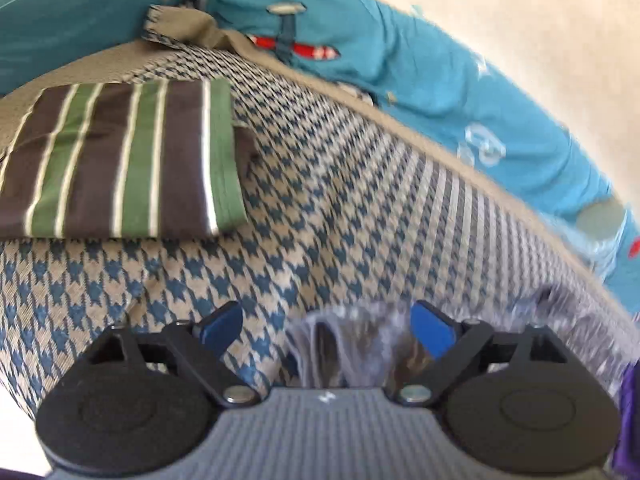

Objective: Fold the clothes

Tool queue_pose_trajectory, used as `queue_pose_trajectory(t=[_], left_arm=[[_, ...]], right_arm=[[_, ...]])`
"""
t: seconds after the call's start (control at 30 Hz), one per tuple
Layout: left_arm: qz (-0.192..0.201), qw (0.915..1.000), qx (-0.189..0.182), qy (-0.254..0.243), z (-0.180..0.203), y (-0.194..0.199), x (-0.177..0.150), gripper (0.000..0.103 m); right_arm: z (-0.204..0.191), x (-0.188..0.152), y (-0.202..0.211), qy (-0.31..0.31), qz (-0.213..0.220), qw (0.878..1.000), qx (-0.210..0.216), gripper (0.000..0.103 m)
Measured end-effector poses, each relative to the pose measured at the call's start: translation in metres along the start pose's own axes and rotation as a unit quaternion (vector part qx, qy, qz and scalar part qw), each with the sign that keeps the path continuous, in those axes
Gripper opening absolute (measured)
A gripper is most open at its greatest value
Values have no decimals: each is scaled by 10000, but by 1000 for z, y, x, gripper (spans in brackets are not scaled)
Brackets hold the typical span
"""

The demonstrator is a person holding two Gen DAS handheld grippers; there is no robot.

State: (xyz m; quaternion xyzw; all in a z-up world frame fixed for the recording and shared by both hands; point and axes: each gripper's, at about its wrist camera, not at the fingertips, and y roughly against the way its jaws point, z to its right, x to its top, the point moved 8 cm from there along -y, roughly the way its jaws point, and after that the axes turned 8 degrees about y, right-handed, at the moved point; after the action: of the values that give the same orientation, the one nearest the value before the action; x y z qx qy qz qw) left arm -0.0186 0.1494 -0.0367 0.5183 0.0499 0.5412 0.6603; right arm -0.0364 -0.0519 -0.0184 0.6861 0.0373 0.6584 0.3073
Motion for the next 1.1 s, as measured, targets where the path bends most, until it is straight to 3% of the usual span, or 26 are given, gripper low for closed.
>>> queue_pose_trajectory(t=[0.13,0.3,0.37,0.5,0.67,0.87,1.1], left_arm=[[232,9991,-324,-127,12,13,4,91],[19,9933,-800,-839,56,12,-13,91],[-150,9882,-982,-1163,77,9,-27,91],[-452,9765,-1180,-1747,109,2,-61,91],[-616,9666,-1175,-2192,133,-7,-94,91],[-811,9645,-943,-2330,139,-36,-113,91],[-640,9624,-646,-2561,140,-54,-122,99]], right_arm=[[21,-3,23,-48,14,9997,-245,46],[73,-11,34,-41,-263,9968,-755,45],[89,-15,41,-32,-390,9954,-880,34],[117,-24,46,36,-579,9922,-1106,25],[133,-33,42,90,-739,9897,-1219,23],[149,-50,24,67,-1003,9868,-1268,23],[159,-66,2,-36,-1355,9843,-1133,22]])
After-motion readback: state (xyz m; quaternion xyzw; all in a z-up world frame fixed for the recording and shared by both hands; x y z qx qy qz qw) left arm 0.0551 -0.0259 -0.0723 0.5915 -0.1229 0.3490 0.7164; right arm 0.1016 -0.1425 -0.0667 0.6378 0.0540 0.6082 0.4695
